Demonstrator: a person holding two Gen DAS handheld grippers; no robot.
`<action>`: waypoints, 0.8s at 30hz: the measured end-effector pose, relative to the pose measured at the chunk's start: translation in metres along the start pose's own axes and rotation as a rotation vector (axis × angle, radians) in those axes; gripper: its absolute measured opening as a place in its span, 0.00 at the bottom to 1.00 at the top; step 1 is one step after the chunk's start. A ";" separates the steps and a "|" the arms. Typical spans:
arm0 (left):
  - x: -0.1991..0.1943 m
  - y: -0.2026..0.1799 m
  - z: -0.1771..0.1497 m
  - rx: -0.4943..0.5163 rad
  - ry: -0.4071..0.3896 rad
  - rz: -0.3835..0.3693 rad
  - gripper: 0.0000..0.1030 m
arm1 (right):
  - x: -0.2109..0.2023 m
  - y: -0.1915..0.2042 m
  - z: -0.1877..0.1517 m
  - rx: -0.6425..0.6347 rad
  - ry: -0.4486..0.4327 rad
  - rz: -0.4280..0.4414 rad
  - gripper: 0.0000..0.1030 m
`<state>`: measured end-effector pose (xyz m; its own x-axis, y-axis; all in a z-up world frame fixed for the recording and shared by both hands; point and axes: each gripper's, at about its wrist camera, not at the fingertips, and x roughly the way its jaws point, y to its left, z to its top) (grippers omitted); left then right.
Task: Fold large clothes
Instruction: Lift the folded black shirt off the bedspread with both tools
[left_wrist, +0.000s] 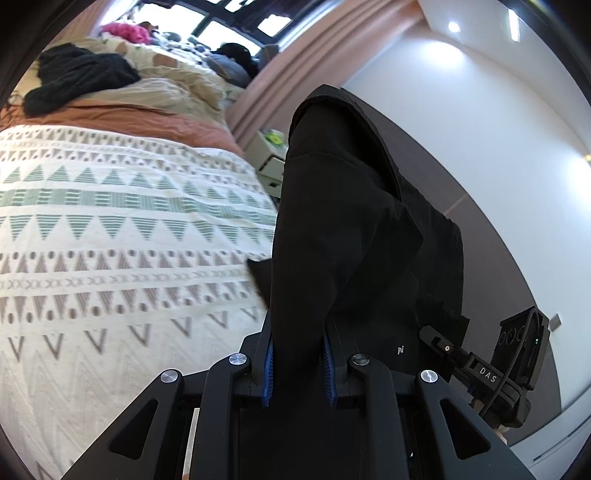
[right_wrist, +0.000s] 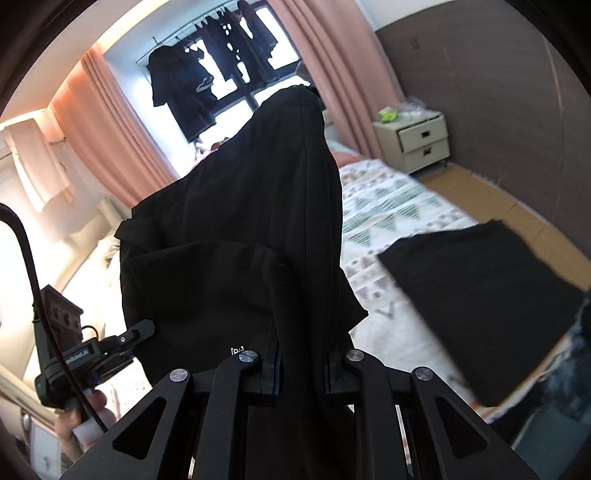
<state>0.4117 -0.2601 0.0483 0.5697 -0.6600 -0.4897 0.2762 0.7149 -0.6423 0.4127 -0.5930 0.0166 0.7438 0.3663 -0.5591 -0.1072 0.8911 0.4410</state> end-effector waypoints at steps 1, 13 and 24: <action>0.003 -0.009 -0.001 0.008 0.004 -0.009 0.21 | -0.009 -0.004 0.003 -0.002 -0.009 -0.008 0.15; 0.057 -0.074 -0.017 0.046 0.075 -0.096 0.22 | -0.079 -0.037 0.030 -0.060 -0.086 -0.133 0.15; 0.143 -0.103 -0.024 0.019 0.163 -0.146 0.22 | -0.084 -0.092 0.062 -0.108 -0.056 -0.258 0.15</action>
<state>0.4459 -0.4334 0.0297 0.3899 -0.7846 -0.4821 0.3623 0.6120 -0.7030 0.4013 -0.7225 0.0664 0.7906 0.1107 -0.6022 0.0228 0.9775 0.2096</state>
